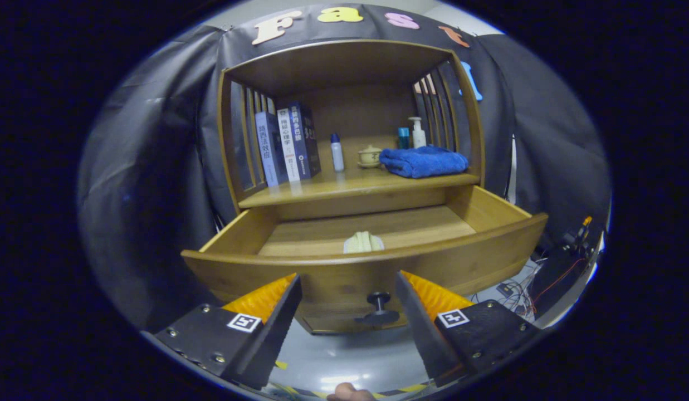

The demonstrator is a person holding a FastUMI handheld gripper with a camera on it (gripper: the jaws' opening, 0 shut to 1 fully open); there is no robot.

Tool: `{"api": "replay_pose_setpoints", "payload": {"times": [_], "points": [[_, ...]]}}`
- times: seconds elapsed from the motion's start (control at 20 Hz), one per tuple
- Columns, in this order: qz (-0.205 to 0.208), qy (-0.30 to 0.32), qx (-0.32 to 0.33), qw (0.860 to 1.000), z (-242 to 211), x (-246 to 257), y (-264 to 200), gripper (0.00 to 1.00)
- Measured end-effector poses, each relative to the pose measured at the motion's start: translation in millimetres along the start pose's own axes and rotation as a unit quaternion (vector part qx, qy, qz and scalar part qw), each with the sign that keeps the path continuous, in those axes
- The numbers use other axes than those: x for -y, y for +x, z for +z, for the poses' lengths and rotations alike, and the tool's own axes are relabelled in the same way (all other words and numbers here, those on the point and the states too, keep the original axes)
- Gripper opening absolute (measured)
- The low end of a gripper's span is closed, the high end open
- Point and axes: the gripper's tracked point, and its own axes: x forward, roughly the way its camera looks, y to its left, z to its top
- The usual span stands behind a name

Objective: Pull open the drawer, take out the items inside it, and place them on the countertop above the cabinet.

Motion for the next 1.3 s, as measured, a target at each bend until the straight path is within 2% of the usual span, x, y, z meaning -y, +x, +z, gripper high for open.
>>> {"api": "replay_pose_setpoints", "payload": {"times": [0.2,0.4,0.6,0.75,0.9,0.95,1.05,1.2,1.3], "points": [[0.002,0.009,-0.014,1.0,36.4,-0.7,3.7,0.99],[-0.003,0.021,-0.066,0.998,56.3,3.8,29.0,1.0],[-0.016,-0.011,-0.109,0.994,67.6,12.5,63.4,1.0],[-0.027,-0.061,-0.175,0.982,48.6,20.0,93.5,1.0],[-0.024,-0.053,-0.249,0.967,20.3,21.8,120.1,0.98],[-0.027,-0.043,-0.273,0.961,9.6,22.2,128.5,0.9],[-0.047,-0.029,-0.307,0.95,-1.6,29.1,137.0,0.85],[-0.05,-0.037,-0.336,0.94,-19.1,30.1,148.7,0.76],[-0.042,-0.043,-0.358,0.932,-34.7,28.2,150.5,0.44]]}}
